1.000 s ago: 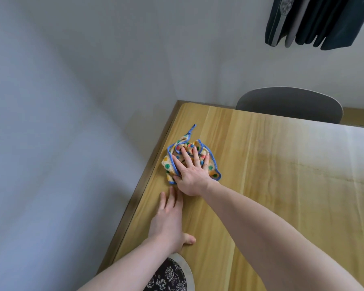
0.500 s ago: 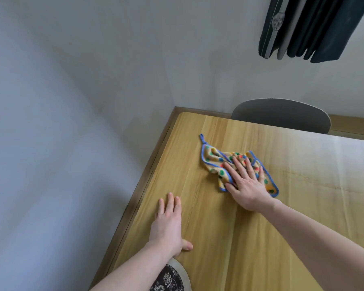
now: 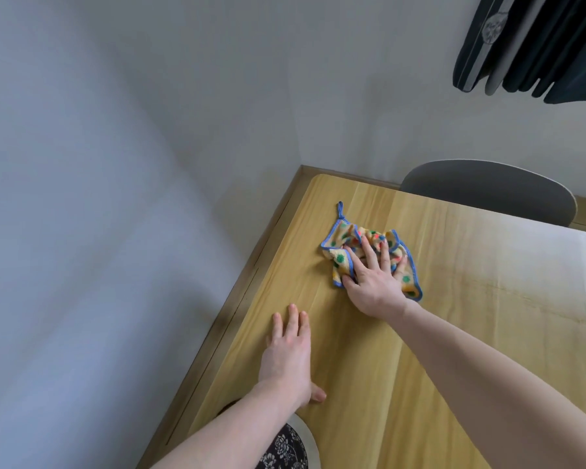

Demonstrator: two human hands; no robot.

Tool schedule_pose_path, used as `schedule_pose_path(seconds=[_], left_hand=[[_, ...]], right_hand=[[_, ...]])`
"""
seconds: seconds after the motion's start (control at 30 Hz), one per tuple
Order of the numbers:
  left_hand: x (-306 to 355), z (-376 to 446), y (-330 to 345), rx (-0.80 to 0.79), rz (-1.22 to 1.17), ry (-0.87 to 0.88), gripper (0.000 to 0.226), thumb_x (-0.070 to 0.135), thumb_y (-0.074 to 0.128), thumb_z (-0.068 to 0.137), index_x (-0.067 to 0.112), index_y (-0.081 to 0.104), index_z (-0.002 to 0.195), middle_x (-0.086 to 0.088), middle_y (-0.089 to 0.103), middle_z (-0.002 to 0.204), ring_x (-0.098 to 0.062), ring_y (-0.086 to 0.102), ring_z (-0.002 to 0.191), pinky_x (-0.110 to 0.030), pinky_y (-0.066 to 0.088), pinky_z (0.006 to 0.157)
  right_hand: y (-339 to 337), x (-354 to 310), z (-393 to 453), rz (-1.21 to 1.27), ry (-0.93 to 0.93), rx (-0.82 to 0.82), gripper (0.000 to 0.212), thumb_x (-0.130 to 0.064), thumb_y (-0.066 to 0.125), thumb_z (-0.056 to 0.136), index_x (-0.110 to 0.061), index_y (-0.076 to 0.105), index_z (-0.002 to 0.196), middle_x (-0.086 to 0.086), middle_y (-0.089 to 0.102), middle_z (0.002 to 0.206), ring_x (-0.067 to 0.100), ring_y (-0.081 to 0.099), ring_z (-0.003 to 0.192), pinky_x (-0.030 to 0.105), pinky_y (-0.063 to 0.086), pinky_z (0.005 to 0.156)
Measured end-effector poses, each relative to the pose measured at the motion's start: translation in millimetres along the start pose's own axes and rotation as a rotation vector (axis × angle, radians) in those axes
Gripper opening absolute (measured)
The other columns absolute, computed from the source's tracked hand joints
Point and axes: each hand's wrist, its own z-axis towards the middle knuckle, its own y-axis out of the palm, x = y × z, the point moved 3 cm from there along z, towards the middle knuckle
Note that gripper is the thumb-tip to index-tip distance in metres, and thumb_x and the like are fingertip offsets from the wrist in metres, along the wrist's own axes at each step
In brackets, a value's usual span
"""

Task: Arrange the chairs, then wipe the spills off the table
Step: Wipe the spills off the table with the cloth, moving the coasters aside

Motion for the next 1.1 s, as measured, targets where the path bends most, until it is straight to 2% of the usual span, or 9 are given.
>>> schedule_pose_path(seconds=[0.23, 0.37, 0.47, 0.63, 0.73, 0.8, 0.87, 1.0, 1.1], left_hand=[[3, 0, -1, 0.013, 0.033, 0.008, 0.146, 0.068, 0.085, 0.059, 0.016, -0.006, 0.161, -0.005, -0.013, 0.168, -0.034, -0.008, 0.155, -0.040, 0.017, 0.126], [0, -2, -2, 0.005, -0.009, -0.001, 0.147, 0.065, 0.087, 0.057, 0.018, -0.005, 0.161, -0.001, -0.014, 0.169, -0.030, -0.007, 0.156, -0.038, 0.022, 0.125], [-1, -3, -4, -0.018, -0.002, 0.000, 0.150, 0.069, 0.086, 0.055, 0.018, -0.007, 0.161, 0.001, -0.016, 0.168, -0.028, -0.006, 0.156, -0.036, 0.022, 0.125], [-4, -4, -16, -0.068, 0.069, 0.019, 0.152, 0.084, 0.076, 0.050, 0.022, -0.006, 0.161, 0.004, -0.012, 0.169, -0.025, 0.002, 0.156, -0.039, 0.025, 0.124], [0, 2, -40, -0.052, 0.073, 0.011, 0.132, 0.088, 0.068, 0.057, 0.023, 0.016, 0.160, 0.001, 0.017, 0.168, -0.025, 0.028, 0.150, -0.043, 0.035, 0.117], [7, 12, -59, 0.083, 0.066, 0.030, 0.108, 0.082, 0.063, 0.070, 0.024, 0.028, 0.154, 0.002, 0.035, 0.158, -0.024, 0.039, 0.140, -0.043, 0.042, 0.110], [20, 26, -72, 0.186, 0.062, 0.096, 0.091, 0.071, 0.060, 0.082, 0.028, 0.026, 0.155, 0.002, 0.027, 0.161, -0.023, 0.032, 0.144, -0.043, 0.042, 0.111], [46, 60, -68, 0.042, 0.002, 0.126, 0.088, 0.068, 0.050, 0.091, 0.040, 0.003, 0.160, 0.008, -0.016, 0.168, -0.027, -0.007, 0.156, -0.051, 0.026, 0.121], [51, 86, -58, -0.004, 0.050, 0.090, 0.081, 0.070, 0.037, 0.095, 0.039, 0.000, 0.160, 0.003, -0.015, 0.169, -0.035, -0.008, 0.155, -0.053, 0.018, 0.123]], right_hand=[[-2, -54, -5, 0.136, -0.184, -0.154, 0.070, -0.027, 0.049, 0.094, -0.039, 0.027, 0.160, -0.012, 0.002, 0.172, 0.022, -0.015, 0.157, 0.055, -0.013, 0.124], [-20, -20, -42, 0.232, -0.238, 0.019, 0.076, -0.022, 0.058, 0.094, -0.032, 0.023, 0.162, -0.007, 0.007, 0.171, 0.026, -0.003, 0.159, 0.045, 0.010, 0.128], [-26, 23, -85, 0.151, -0.155, 0.111, 0.092, -0.031, 0.066, 0.088, -0.040, 0.012, 0.162, -0.005, 0.001, 0.172, 0.029, -0.006, 0.158, 0.050, 0.015, 0.127], [-32, 89, -137, -0.021, 0.120, 0.041, 0.106, -0.057, 0.071, 0.083, -0.033, 0.005, 0.163, 0.003, -0.006, 0.171, 0.035, -0.004, 0.157, 0.054, 0.017, 0.125], [-29, 106, -151, 0.020, 0.264, -0.029, 0.113, -0.067, 0.071, 0.079, -0.024, 0.009, 0.163, 0.004, 0.001, 0.171, 0.035, 0.003, 0.157, 0.055, 0.024, 0.123], [-29, 106, -151, 0.020, 0.267, -0.024, 0.114, -0.069, 0.072, 0.078, -0.021, 0.012, 0.163, 0.003, 0.002, 0.171, 0.033, 0.004, 0.158, 0.056, 0.025, 0.122], [-31, 105, -148, 0.026, 0.275, -0.020, 0.115, -0.068, 0.074, 0.077, -0.021, 0.013, 0.163, 0.002, 0.003, 0.171, 0.032, 0.005, 0.158, 0.057, 0.027, 0.121], [-30, 109, -147, 0.027, 0.278, -0.034, 0.117, -0.069, 0.073, 0.077, -0.023, 0.010, 0.164, 0.001, 0.000, 0.172, 0.031, 0.003, 0.158, 0.057, 0.026, 0.122], [-27, 112, -147, 0.029, 0.262, -0.033, 0.116, -0.070, 0.071, 0.079, -0.024, 0.008, 0.164, 0.000, -0.002, 0.172, 0.029, 0.001, 0.159, 0.056, 0.024, 0.124]])
